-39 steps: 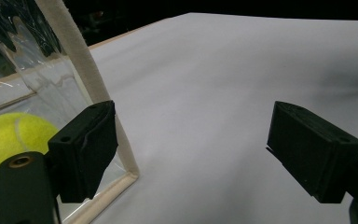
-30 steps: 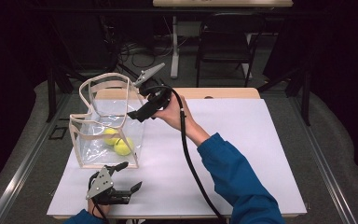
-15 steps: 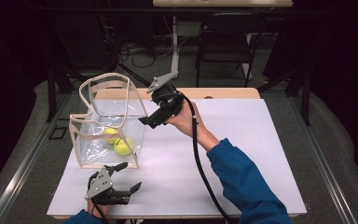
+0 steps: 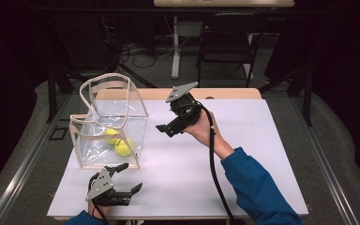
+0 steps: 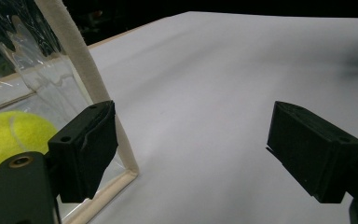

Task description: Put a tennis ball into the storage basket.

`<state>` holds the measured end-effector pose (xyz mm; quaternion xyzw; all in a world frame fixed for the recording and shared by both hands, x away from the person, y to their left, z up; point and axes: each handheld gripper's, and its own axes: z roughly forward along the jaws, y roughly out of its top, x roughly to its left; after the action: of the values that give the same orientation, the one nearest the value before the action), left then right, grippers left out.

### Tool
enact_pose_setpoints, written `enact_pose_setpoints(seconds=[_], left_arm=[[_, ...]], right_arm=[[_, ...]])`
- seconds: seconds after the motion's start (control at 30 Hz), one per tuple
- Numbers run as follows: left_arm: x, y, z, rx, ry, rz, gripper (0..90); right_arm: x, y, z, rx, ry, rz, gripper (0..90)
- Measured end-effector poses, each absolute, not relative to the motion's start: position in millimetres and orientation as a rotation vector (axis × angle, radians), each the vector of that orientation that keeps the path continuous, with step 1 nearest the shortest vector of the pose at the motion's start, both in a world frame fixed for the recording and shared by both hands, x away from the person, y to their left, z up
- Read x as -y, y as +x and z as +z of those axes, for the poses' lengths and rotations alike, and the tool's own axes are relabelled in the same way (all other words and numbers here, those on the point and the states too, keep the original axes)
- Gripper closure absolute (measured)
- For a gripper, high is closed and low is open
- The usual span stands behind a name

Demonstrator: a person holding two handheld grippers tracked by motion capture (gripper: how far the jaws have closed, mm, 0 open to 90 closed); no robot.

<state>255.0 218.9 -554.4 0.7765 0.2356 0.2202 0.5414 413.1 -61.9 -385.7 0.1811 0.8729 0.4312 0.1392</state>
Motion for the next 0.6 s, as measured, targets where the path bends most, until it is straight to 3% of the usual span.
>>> enact_pose_setpoints(seconds=[0.6], left_arm=[[-219.0, 254.8, -554.3, -0.560, 1.844, 0.525, 15.8]], right_arm=[[102.8, 394.1, -403.7, -2.506, 0.573, 1.210, 0.0]])
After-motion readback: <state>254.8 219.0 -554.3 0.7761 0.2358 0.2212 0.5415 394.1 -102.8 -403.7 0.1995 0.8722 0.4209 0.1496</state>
